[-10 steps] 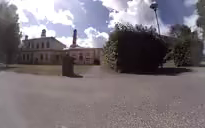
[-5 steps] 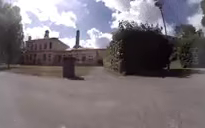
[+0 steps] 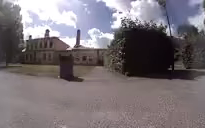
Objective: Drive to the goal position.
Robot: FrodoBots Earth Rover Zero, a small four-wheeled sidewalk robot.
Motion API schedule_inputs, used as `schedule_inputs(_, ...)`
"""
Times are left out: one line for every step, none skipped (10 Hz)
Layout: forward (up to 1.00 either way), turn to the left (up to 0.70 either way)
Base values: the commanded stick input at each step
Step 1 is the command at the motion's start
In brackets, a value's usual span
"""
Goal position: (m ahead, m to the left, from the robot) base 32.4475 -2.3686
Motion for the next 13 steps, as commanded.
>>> schedule_inputs(0.85, 0.00)
schedule_inputs(0.85, 0.00)
schedule_inputs(0.85, 0.00)
schedule_inputs(0.85, 0.00)
schedule_inputs(0.85, 0.00)
schedule_inputs(0.85, 0.00)
schedule_inputs(0.85, 0.00)
schedule_inputs(0.85, 0.00)
schedule_inputs(0.85, 0.00)
schedule_inputs(0.85, 0.00)
schedule_inputs(0.85, 0.00)
schedule_inputs(0.85, 0.00)
schedule_inputs(0.85, 0.00)
